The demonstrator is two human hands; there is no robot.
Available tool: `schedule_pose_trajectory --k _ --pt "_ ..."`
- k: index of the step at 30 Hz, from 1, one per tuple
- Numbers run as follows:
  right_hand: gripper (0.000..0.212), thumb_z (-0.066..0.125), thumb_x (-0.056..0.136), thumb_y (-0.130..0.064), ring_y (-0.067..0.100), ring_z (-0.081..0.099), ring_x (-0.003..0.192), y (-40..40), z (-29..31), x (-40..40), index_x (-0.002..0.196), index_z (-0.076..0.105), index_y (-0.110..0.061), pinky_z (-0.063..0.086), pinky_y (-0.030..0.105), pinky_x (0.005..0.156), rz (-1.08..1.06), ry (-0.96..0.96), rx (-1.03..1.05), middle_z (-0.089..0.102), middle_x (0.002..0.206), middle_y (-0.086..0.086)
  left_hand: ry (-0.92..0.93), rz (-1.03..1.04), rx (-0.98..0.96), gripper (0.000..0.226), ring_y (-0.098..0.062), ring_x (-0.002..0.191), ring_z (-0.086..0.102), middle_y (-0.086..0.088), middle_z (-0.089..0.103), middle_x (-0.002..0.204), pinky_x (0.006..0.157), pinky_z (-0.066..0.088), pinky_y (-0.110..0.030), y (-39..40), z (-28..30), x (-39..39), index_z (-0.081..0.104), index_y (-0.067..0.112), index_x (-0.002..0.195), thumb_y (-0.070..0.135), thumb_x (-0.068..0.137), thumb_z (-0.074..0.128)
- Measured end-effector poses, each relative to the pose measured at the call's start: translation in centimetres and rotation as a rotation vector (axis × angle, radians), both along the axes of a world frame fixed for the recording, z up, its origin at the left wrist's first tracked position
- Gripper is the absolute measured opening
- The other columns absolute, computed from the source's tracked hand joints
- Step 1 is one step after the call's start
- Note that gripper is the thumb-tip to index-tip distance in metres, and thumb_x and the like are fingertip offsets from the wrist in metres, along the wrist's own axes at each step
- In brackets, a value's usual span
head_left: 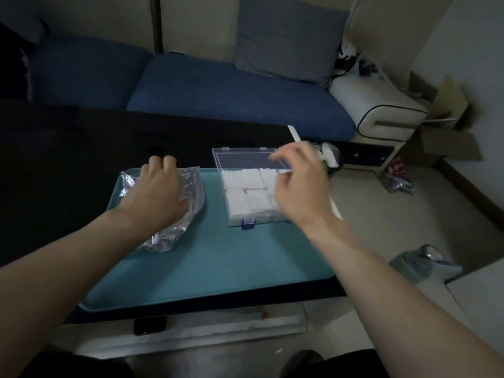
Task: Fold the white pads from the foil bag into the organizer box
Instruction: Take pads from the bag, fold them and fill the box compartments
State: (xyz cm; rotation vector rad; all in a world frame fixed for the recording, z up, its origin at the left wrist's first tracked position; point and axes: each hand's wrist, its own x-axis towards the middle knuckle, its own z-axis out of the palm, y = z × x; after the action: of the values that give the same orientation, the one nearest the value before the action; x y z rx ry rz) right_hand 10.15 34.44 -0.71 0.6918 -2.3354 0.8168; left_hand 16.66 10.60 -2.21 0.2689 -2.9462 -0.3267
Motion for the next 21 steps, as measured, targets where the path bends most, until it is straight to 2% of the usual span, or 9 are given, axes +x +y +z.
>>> schedule_pose_trajectory --k 3,5,9,11,14,16,18,19,21 --pt "0.039 0.049 0.077 0.008 0.022 0.055 0.115 -4.4 -0.9 3.3 0.107 0.069 -0.007 0.043 0.031 0.103 0.359 -0.265 0.138 0.058 0.12 0.008 -0.087 0.124 -0.097 0.052 -0.041 0.117 0.043 -0.024 0.046 0.124 0.097 0.039 -0.047 -1.0 0.0 -0.2 0.047 -0.002 0.123 0.024 0.083 0.07" --pt "0.042 0.053 0.081 0.009 0.022 0.05 0.125 -6.4 -2.0 4.5 0.117 0.067 -0.006 0.039 0.03 0.109 0.453 -0.408 0.302 0.054 0.133 0.007 -0.202 0.233 -0.138 0.042 -0.041 0.117 0.046 -0.022 0.05 0.126 0.094 0.039 -0.049 -1.6 -0.4 -0.2 0.051 0.005 0.119 0.028 0.086 0.065" --pt "0.03 0.047 0.098 -0.004 0.027 0.048 0.131 -8.9 -4.0 5.5 0.124 0.063 -0.003 0.036 0.034 0.11 0.523 -0.536 0.422 0.047 0.144 0.011 -0.236 0.203 0.147 0.021 -0.034 0.097 0.059 -0.019 0.064 0.11 0.074 0.043 -0.033 -2.8 -1.6 -0.7 0.056 0.007 0.108 0.017 0.09 0.053" --pt "0.027 0.043 0.104 -0.017 0.03 0.053 0.123 -9.5 -4.4 5.8 0.119 0.062 -0.003 0.039 0.038 0.104 0.534 -0.58 0.483 0.052 0.135 0.015 -0.229 0.176 0.213 0.019 -0.03 0.089 0.061 -0.017 0.065 0.105 0.069 0.044 -0.031 -3.1 -1.5 -0.8 0.057 0.004 0.104 0.016 0.092 0.05" --pt "0.028 0.038 0.107 -0.026 0.032 0.059 0.102 -9.7 -4.5 5.3 0.094 0.056 -0.01 0.042 0.036 0.079 0.466 -0.554 0.515 0.063 0.113 0.019 -0.173 0.173 0.341 0.02 -0.023 0.074 0.06 -0.017 0.065 0.096 0.056 0.041 -0.03 -3.5 -1.0 -0.5 0.057 0.002 0.1 0.017 0.096 0.046" --pt "0.022 0.04 0.105 -0.022 0.033 0.063 0.093 -9.5 -4.4 4.8 0.092 0.055 -0.012 0.042 0.035 0.071 0.417 -0.543 0.498 0.067 0.104 0.018 -0.122 0.165 0.422 0.027 -0.022 0.073 0.06 -0.014 0.066 0.097 0.058 0.044 -0.03 -4.0 -1.1 -0.6 0.059 0.003 0.107 0.024 0.097 0.046" --pt "0.019 0.047 0.103 -0.021 0.032 0.064 0.087 -9.2 -4.6 4.5 0.097 0.06 -0.008 0.05 0.039 0.072 0.364 -0.548 0.474 0.069 0.096 0.014 -0.108 0.175 0.453 0.039 -0.019 0.075 0.061 -0.011 0.066 0.102 0.06 0.045 -0.03 -4.4 -1.3 -0.8 0.055 0.007 0.119 0.038 0.096 0.048" --pt "0.019 0.053 0.101 -0.024 0.03 0.064 0.086 -9.1 -4.7 4.3 0.101 0.062 -0.008 0.052 0.039 0.073 0.339 -0.556 0.462 0.069 0.095 0.012 -0.118 0.173 0.444 0.044 -0.019 0.078 0.062 -0.011 0.066 0.104 0.062 0.045 -0.03 -4.7 -1.5 -0.9 0.055 0.009 0.121 0.044 0.095 0.049" --pt "0.025 0.066 0.093 -0.034 0.025 0.061 0.082 -8.8 -4.4 4.1 0.102 0.062 -0.011 0.047 0.034 0.066 0.301 -0.543 0.447 0.067 0.087 0.006 -0.168 0.14 0.404 0.056 -0.02 0.079 0.063 -0.01 0.067 0.1 0.064 0.047 -0.031 -5.0 -1.8 -1.0 0.057 0.01 0.114 0.059 0.088 0.054"
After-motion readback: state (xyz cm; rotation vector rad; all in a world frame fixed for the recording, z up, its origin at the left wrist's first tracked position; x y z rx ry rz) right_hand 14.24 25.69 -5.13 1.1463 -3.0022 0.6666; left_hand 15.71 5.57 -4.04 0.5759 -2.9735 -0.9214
